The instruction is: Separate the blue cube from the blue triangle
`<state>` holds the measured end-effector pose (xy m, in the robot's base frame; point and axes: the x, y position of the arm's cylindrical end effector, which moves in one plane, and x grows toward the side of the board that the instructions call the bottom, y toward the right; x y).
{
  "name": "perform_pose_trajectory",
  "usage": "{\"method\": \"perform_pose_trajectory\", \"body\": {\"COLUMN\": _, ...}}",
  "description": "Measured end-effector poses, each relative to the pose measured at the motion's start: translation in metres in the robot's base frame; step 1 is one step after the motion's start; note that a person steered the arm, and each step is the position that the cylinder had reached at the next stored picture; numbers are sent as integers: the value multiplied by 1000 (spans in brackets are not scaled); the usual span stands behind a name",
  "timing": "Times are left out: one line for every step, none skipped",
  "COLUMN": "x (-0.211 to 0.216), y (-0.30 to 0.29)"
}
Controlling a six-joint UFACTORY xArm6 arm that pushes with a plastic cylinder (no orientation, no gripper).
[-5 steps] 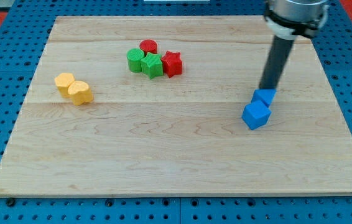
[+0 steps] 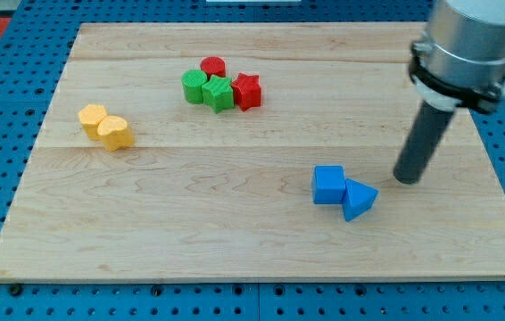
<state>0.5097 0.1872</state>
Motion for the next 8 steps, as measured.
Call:
{"method": "perform_pose_trajectory", "body": {"x": 25, "y": -11}}
{"method": "perform_pose_trajectory", "body": {"x": 26, "y": -21}}
{"method": "perform_pose_trajectory", "body": {"x": 24, "y": -40}}
{"method": "perform_pose_trajectory", "body": {"x": 24, "y": -72}}
{"method": "perform_pose_trajectory", "body": {"x": 24, "y": -110}}
{"method": "perform_pose_trajectory", "body": {"x": 12, "y": -136}}
{"method": "perform_pose_trajectory", "body": {"x": -5, "y": -161}}
{"method": "perform_pose_trajectory", "body": {"x": -21, "y": -159}}
